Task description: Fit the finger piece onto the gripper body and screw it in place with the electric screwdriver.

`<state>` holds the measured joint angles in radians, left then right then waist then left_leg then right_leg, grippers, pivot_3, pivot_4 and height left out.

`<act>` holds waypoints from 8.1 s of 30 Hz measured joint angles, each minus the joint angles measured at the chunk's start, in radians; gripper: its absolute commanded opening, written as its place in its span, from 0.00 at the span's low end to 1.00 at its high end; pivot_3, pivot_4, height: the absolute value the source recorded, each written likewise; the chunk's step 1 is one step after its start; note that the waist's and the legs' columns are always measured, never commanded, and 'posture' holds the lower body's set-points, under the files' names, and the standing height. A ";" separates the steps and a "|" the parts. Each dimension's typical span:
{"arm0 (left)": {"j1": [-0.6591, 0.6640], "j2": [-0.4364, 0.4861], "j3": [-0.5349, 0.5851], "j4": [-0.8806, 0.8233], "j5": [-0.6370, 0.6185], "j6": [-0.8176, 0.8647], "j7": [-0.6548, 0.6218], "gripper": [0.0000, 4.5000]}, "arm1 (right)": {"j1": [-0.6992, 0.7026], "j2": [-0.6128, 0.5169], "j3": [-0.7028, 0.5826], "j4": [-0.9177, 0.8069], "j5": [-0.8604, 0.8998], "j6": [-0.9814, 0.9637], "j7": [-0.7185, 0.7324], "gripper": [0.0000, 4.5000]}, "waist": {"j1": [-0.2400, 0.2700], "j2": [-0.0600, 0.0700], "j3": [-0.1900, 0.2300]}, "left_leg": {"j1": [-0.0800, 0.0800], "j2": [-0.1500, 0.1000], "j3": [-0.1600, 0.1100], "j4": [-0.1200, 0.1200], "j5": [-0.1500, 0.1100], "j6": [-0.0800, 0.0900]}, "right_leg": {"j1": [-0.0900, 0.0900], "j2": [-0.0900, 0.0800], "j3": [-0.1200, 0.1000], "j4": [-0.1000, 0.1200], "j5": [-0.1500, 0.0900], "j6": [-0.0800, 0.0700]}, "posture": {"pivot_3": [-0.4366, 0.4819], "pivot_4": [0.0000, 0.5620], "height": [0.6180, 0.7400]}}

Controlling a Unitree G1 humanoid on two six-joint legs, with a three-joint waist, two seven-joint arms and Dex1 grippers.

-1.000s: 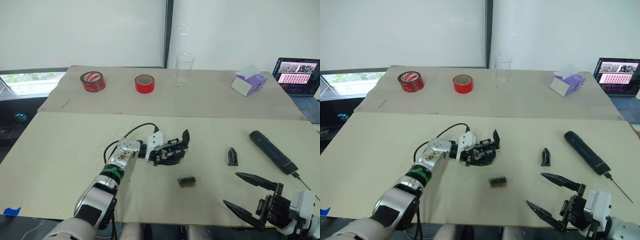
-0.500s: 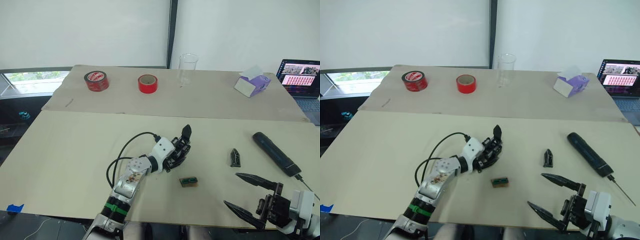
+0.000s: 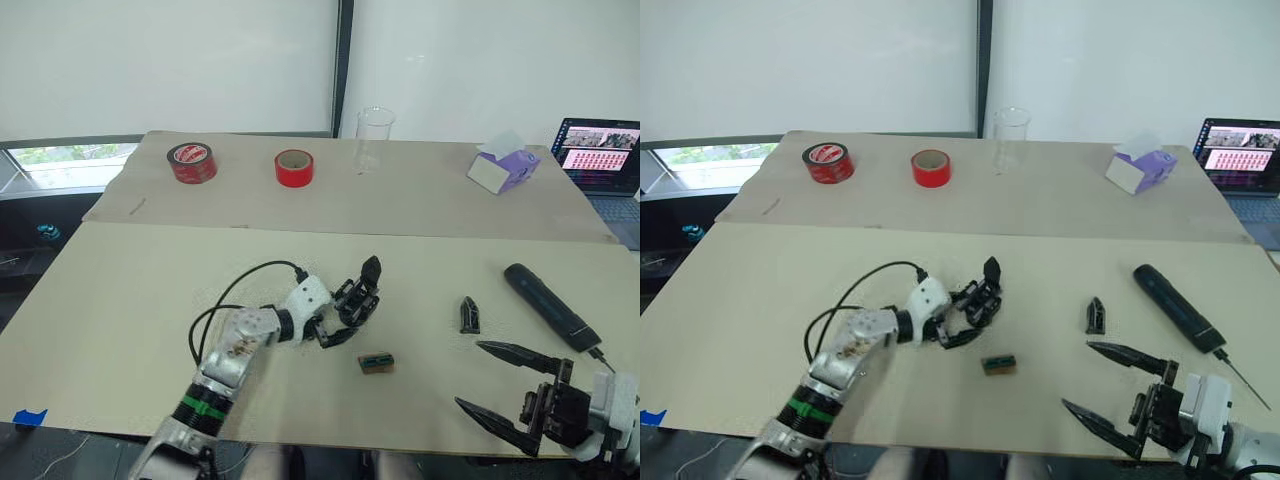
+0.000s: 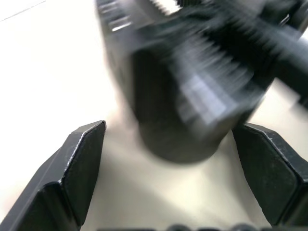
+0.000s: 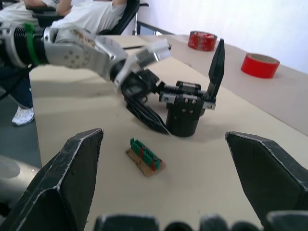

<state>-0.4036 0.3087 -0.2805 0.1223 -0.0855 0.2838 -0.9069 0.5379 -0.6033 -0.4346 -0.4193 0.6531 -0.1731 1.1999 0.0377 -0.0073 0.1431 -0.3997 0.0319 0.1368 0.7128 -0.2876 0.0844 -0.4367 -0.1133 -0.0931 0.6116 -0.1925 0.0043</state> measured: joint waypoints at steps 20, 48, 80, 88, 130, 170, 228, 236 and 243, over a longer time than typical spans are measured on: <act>-0.448 -0.128 0.015 0.920 0.008 -0.612 -0.465 0.99 | 0.079 0.033 -0.003 -0.071 -0.003 0.009 -0.051 1.00 | 0.000 -0.002 0.001 | -0.004 -0.002 0.000 0.003 -0.001 0.002 | 0.000 0.000 -0.002 -0.001 0.003 0.007 | 0.48 0.27 1.00; -0.014 -0.156 0.028 0.090 0.078 -0.071 0.043 0.51 | 0.030 0.051 0.034 -0.074 -0.099 0.058 -0.221 1.00 | 0.002 0.000 0.000 | -0.001 -0.001 -0.001 0.002 -0.001 0.001 | 0.001 0.000 0.000 0.000 0.002 0.007 | 0.48 0.27 1.00; 0.160 0.212 0.248 0.078 -0.330 -0.309 -0.400 0.99 | 0.314 0.267 -0.087 -0.310 -0.209 0.285 -0.638 1.00 | -0.010 0.008 -0.004 | 0.000 0.002 0.000 -0.001 -0.006 -0.011 | -0.005 -0.001 -0.001 -0.001 -0.004 0.001 | 0.48 0.27 1.00; 0.082 0.271 0.278 -0.193 -0.534 -0.006 -0.400 0.99 | 0.165 0.161 -0.095 -0.331 -0.122 0.632 -0.807 1.00 | -0.028 0.007 -0.004 | 0.001 0.000 0.002 -0.001 -0.005 -0.009 | 0.000 0.000 0.004 0.000 -0.003 0.001 | 0.48 0.27 1.00; 0.158 0.254 0.289 -0.472 -0.546 0.086 -0.168 1.00 | -0.911 -0.078 0.192 0.124 0.039 1.766 -1.150 0.25 | -0.029 0.001 -0.002 | -0.001 0.001 0.001 -0.002 0.002 -0.008 | -0.001 0.008 0.003 0.000 0.002 0.006 | 0.48 0.27 1.00; -0.215 -0.280 0.378 -0.329 -0.881 0.374 0.532 0.28 | -0.953 0.047 0.599 -0.200 -0.662 0.543 -0.828 0.25 | -0.027 -0.002 0.005 | -0.003 -0.001 0.000 -0.002 0.009 -0.016 | -0.001 0.009 0.003 0.000 0.002 0.009 | 0.48 0.27 1.00; -0.314 0.157 0.138 -0.246 -0.740 0.592 -0.220 0.00 | -1.246 -0.201 0.461 -0.011 0.801 1.565 -0.874 0.27 | -0.026 -0.003 0.006 | -0.006 0.000 -0.002 -0.002 0.006 -0.010 | -0.003 0.007 0.002 0.000 0.006 0.000 | 0.48 0.27 1.00; -0.297 0.165 0.145 -0.269 -0.741 0.591 -0.240 0.29 | -1.233 -0.205 0.472 -0.043 0.804 1.559 -0.831 0.09 | -0.025 -0.003 0.006 | -0.006 0.000 -0.003 -0.002 0.005 -0.008 | -0.003 0.007 0.001 -0.001 0.006 0.001 | 0.48 0.27 1.00; -0.251 0.258 0.275 -0.282 -0.760 0.528 -0.257 1.00 | -1.100 -0.244 0.390 -0.108 0.672 1.399 -0.642 0.09 | -0.027 -0.003 0.006 | -0.005 0.000 -0.002 -0.002 0.006 -0.011 | -0.003 0.008 0.001 -0.001 0.003 0.005 | 0.48 0.27 1.00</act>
<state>-0.6541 0.5668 -0.0051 -0.1598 -0.8456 0.8115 -1.1642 -0.5622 -0.8468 -0.0449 -0.5269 1.3248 1.2263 0.5576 0.0106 -0.0105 0.1492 -0.4052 0.0320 0.1346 0.7107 -0.2814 0.0735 -0.4397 -0.1055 -0.0916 0.6111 -0.1893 0.0093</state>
